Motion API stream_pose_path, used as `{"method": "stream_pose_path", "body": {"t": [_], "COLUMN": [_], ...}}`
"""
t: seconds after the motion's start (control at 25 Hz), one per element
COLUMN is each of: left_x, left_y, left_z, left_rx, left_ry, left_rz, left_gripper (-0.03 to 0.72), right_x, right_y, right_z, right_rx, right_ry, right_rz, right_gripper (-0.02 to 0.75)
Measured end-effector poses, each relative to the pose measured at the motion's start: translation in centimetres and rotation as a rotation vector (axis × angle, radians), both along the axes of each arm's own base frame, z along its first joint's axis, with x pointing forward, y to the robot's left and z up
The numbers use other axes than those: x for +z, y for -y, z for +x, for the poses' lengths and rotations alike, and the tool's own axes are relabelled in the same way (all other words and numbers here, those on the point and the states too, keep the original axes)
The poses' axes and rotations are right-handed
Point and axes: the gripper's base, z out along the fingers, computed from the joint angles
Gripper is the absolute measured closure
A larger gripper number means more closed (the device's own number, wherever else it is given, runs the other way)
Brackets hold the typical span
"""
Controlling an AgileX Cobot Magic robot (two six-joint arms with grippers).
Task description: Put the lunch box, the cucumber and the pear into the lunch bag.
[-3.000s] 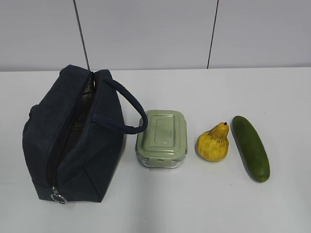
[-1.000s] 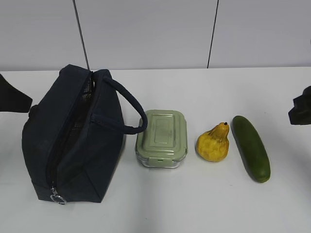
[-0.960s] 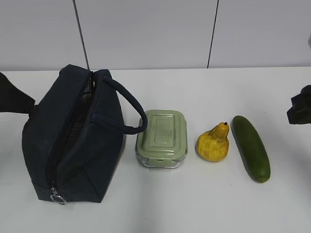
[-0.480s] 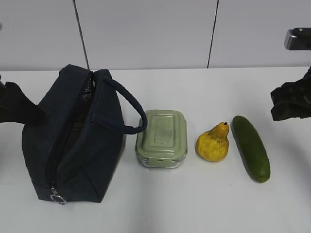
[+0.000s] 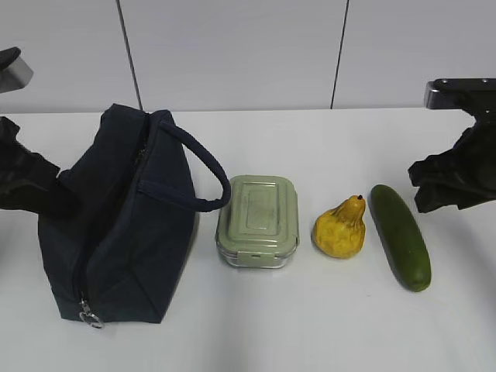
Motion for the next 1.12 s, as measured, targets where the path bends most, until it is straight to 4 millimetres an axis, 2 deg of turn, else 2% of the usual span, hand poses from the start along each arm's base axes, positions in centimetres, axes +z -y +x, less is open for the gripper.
{"method": "stream_pose_path", "body": {"t": [0.08,0.24,0.44,0.56,0.84,0.92,0.96,1.04,1.12], "left_x": [0.0,0.0,0.0,0.0,0.0,0.0,0.0,0.0,0.0], "left_y": [0.0,0.0,0.0,0.0,0.0,0.0,0.0,0.0,0.0], "left_z": [0.0,0.0,0.0,0.0,0.0,0.0,0.0,0.0,0.0], "left_rx": [0.001,0.002,0.002,0.001,0.001,0.001,0.001,0.001,0.001], "left_ry": [0.001,0.003,0.003,0.003,0.003,0.003,0.003,0.003,0.003], "left_rz": [0.0,0.0,0.0,0.001,0.001,0.001,0.001,0.002,0.002], "left_gripper": [0.691,0.701,0.701,0.703,0.703,0.703,0.703,0.703,0.703], "right_x": [-0.5,-1.4,-2.9,-3.9,-8.0,-9.0,-9.2,-9.1,-8.5], "right_y": [-0.1,-0.3,-0.6,-0.8,-0.9,-0.9,-0.9,-0.9,-0.9], "right_z": [0.7,2.5,4.4,5.2,6.0,5.9,5.9,5.8,5.7], "right_rx": [-0.001,-0.006,0.006,0.005,0.014,0.022,0.025,0.026,0.029], "right_ry": [-0.01,-0.027,-0.052,-0.073,-0.204,-0.25,-0.262,-0.269,-0.26], "right_rz": [0.001,0.013,0.021,0.023,0.012,0.008,0.008,0.007,0.008], "right_gripper": [0.3,0.291,0.214,0.197,0.192,0.218,0.26,0.338,0.352]}}
